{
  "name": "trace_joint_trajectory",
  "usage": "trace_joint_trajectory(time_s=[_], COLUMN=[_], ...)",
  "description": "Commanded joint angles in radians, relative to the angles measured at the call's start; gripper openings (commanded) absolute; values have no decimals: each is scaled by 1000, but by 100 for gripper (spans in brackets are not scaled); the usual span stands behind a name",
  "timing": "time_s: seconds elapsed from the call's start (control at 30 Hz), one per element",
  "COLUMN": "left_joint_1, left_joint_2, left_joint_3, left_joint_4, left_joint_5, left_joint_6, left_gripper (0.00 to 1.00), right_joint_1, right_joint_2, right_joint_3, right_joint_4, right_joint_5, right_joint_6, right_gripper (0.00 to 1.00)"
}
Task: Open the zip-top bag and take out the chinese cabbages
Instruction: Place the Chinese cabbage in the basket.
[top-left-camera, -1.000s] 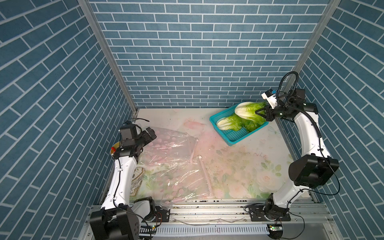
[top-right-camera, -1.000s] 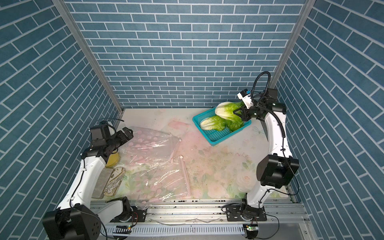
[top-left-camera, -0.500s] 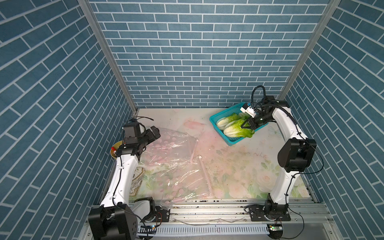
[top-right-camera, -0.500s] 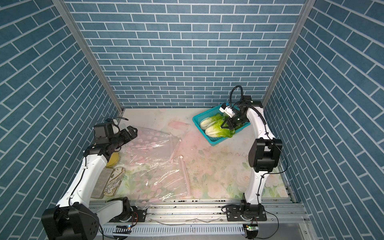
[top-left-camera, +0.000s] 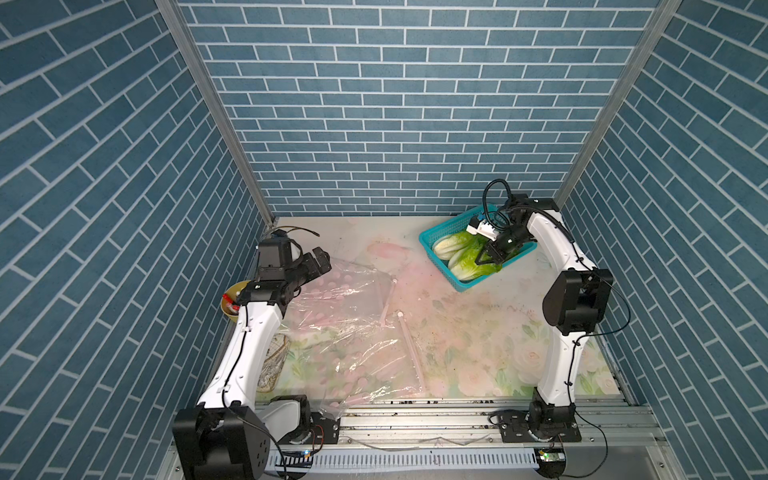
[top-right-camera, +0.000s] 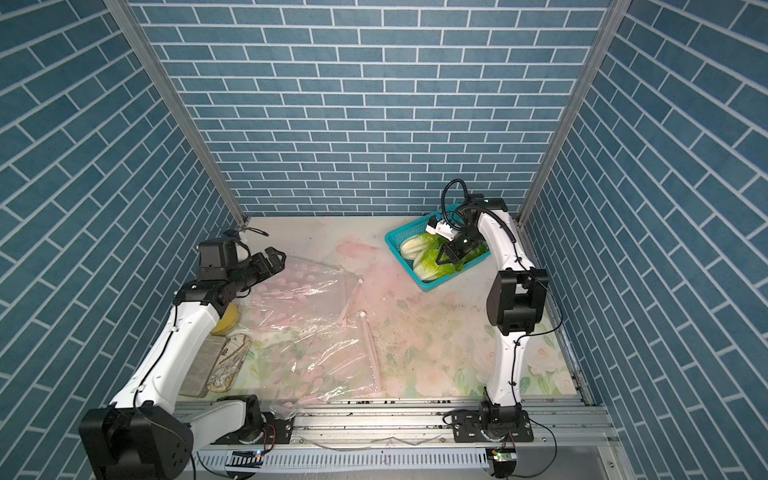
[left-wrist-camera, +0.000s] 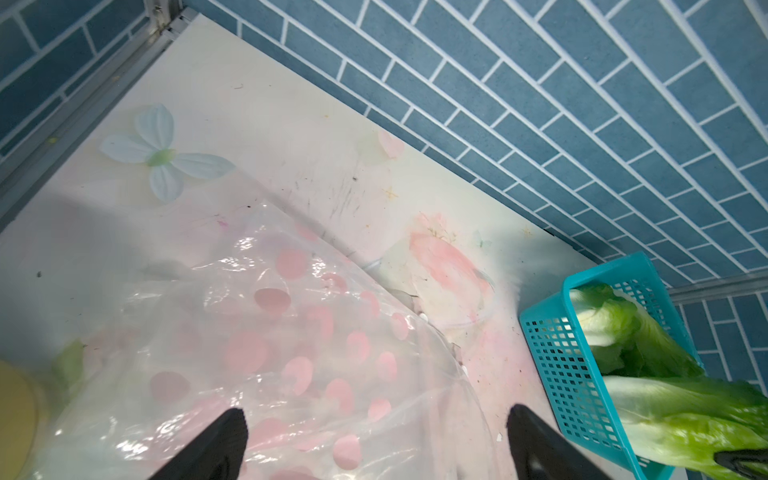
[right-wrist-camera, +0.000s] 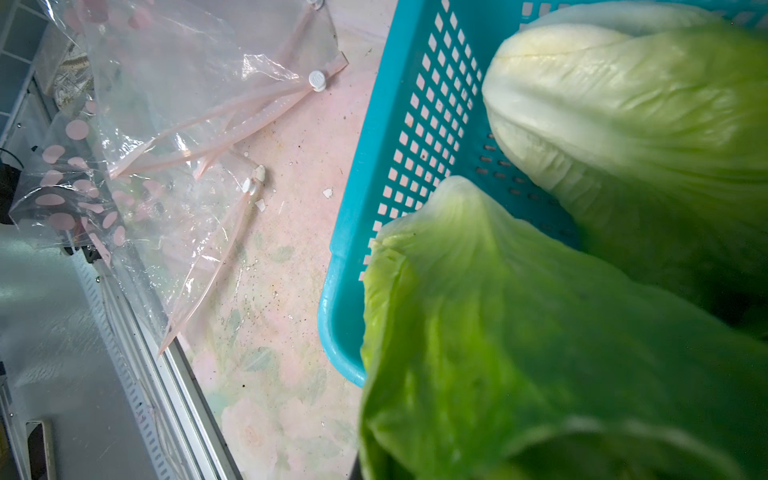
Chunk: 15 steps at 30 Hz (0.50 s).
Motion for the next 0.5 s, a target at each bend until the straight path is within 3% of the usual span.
trace_joint_trajectory(time_s=[0.0, 0.17, 0.23, 0.27, 0.33, 0.4, 0.47], left_joint_1=[-56, -116, -131, -139, -154, -167, -180], left_joint_2=[35, 82, 99, 106, 119, 128, 135], left_joint_3=[48, 91, 108, 119, 134, 143, 146], left_joint_4=[-25, -32, -38, -45, -55, -63, -69], left_joint_5=[-42, -76, -85, -90, -100, -114, -122], left_joint_6=[1, -3, -3, -2, 1, 3, 6], left_gripper=[100, 100, 100, 100, 100, 100, 100], right_joint_1=[5, 3, 4, 4, 5, 5, 6], right_joint_2=[63, 130, 140, 143, 144, 110, 79], right_joint_3=[60, 44, 28, 18, 12, -37, -44], right_joint_4=[-79, 37, 112, 165, 233, 384, 440], right_joint_5=[-53, -10, 40, 80, 140, 276, 341], right_joint_6=[-85, -55, -26, 15, 36, 146, 215], right_gripper=[0, 3, 20, 21, 32, 38, 71])
